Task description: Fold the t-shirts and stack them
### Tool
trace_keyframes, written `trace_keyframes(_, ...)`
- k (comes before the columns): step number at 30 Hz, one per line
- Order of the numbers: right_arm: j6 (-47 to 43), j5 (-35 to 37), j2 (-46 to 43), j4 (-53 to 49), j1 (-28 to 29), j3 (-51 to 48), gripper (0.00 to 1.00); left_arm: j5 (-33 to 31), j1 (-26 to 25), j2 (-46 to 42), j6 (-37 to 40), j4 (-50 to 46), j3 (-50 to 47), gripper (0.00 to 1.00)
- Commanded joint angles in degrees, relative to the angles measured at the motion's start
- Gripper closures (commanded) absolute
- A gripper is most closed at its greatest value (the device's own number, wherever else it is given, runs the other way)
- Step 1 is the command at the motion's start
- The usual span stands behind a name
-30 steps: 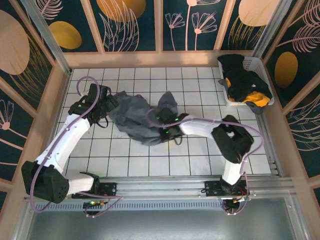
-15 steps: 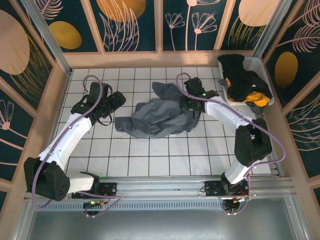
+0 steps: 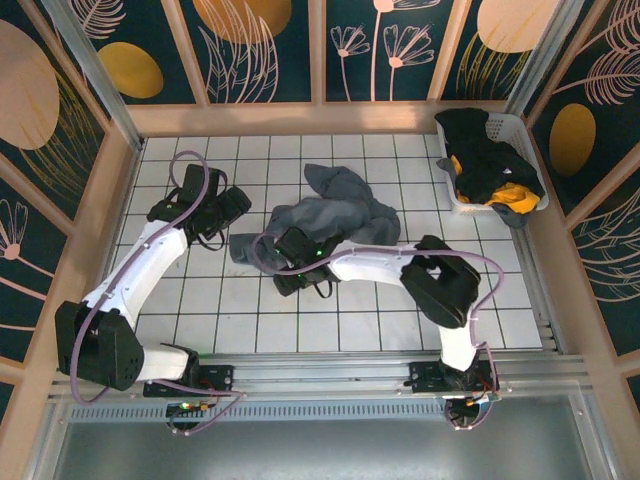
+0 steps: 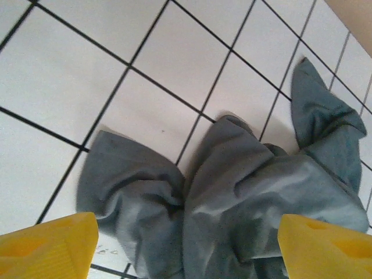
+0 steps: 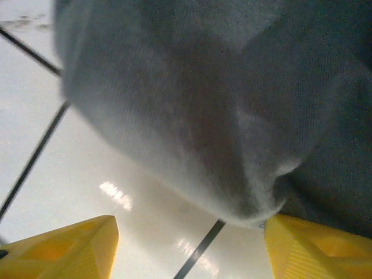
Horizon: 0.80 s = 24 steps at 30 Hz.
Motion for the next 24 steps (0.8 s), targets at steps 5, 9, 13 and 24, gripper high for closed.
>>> trace_keyframes(5,-3.48,4.2,8.16,-2.72,-0.14,9.62,0.45,-0.99,4.56,-3.5,-1.36,-2.95,-0.65,0.19)
trace_keyframes(9,-3.37,6.27,8.71,-4.26,-0.31,10.09,0.89,0.73,5.03,-3.59,-1.4,-1.96,-1.33,0.19)
trace_keyframes(13,-1.56,8.44,2.34,-4.35,-1.65,7.31,1.0,2.52,5.12,-3.43,-1.73,-0.24,-1.99,0.21)
trace_keyframes(24,-6.36,-19.02,-4.42,-0.52,-2.65,7.07,0.63,6.52,5.12,-0.49,-1.23,2.05,-1.75,0.27)
